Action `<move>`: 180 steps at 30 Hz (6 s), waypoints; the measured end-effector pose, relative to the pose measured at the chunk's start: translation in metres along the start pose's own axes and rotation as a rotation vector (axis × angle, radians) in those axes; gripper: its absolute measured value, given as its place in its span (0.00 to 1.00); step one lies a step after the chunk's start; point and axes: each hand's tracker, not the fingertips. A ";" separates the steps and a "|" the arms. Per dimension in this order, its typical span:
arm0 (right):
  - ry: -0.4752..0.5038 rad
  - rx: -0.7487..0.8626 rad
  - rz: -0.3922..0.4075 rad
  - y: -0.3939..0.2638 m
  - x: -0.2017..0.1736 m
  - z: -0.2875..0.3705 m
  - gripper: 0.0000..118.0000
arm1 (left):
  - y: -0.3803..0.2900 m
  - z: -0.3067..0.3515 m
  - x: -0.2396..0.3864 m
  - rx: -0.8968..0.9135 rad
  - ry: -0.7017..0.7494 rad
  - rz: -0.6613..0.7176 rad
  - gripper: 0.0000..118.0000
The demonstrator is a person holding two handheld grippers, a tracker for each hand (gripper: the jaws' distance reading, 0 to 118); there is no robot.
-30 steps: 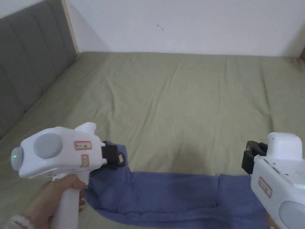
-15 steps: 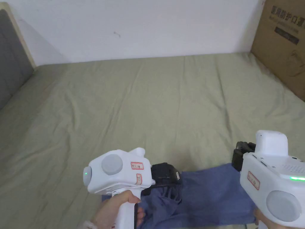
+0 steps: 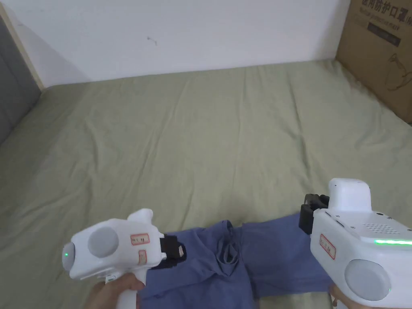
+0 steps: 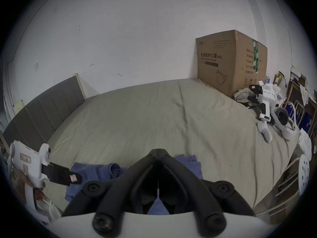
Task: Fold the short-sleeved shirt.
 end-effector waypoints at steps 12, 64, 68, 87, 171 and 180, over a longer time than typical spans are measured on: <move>-0.011 0.000 -0.017 0.001 0.013 0.009 0.01 | -0.015 -0.068 0.055 -0.079 -0.049 -0.045 0.00; 0.030 -0.101 0.139 0.001 -0.070 -0.013 0.01 | 0.012 0.039 -0.195 0.055 -0.268 0.261 0.05; 0.042 -0.101 0.138 -0.003 -0.070 -0.011 0.01 | 0.005 0.089 -0.203 0.069 -0.170 0.249 0.05; 0.051 -0.072 0.019 -0.007 -0.013 0.006 0.01 | 0.053 0.125 0.030 0.119 0.078 -0.027 0.05; 0.282 -0.734 0.005 -0.043 -0.068 -0.115 0.01 | -0.012 -0.012 -0.089 -0.013 -0.426 0.287 0.99; 0.289 -0.727 -0.020 -0.045 -0.065 -0.115 0.01 | 0.004 -0.073 -0.073 -0.078 -0.547 0.253 0.95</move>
